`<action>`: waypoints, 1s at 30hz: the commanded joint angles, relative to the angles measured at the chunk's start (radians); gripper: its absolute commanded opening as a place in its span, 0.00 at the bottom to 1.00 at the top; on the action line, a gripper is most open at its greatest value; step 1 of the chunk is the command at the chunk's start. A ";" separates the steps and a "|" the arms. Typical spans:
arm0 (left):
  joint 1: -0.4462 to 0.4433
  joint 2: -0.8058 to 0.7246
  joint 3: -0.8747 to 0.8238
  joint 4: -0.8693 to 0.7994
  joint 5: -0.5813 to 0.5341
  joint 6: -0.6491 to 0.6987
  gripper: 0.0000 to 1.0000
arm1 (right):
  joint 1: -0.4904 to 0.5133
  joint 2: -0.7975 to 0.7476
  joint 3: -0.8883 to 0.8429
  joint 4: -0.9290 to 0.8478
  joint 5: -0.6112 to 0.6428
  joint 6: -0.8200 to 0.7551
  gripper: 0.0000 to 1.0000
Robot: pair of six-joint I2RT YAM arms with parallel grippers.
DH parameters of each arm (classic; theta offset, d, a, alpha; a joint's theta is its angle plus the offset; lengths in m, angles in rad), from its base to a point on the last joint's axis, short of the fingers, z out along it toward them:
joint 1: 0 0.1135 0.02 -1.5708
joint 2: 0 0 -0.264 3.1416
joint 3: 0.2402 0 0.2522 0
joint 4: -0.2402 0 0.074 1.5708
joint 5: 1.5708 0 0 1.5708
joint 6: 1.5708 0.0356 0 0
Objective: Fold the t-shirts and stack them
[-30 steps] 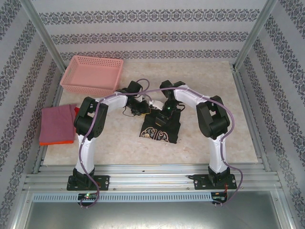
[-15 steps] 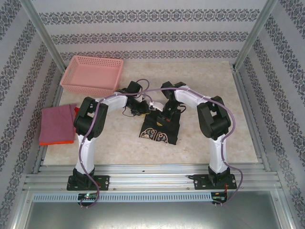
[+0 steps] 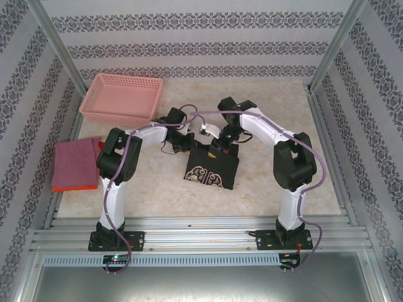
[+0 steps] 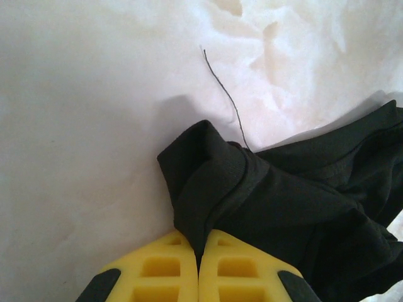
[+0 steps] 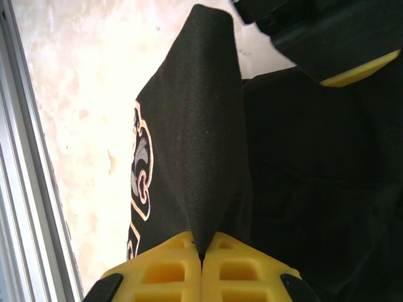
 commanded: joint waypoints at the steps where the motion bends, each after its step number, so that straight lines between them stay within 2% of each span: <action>1: -0.017 0.032 -0.036 -0.052 0.022 0.043 0.00 | -0.012 -0.019 0.061 -0.013 -0.001 -0.005 0.00; 14: -0.016 0.042 -0.042 -0.052 0.037 0.054 0.00 | -0.026 0.119 0.201 -0.015 0.105 -0.006 0.00; 30: -0.017 0.054 -0.036 -0.058 0.041 0.057 0.00 | -0.045 0.196 0.227 0.089 0.238 0.026 0.00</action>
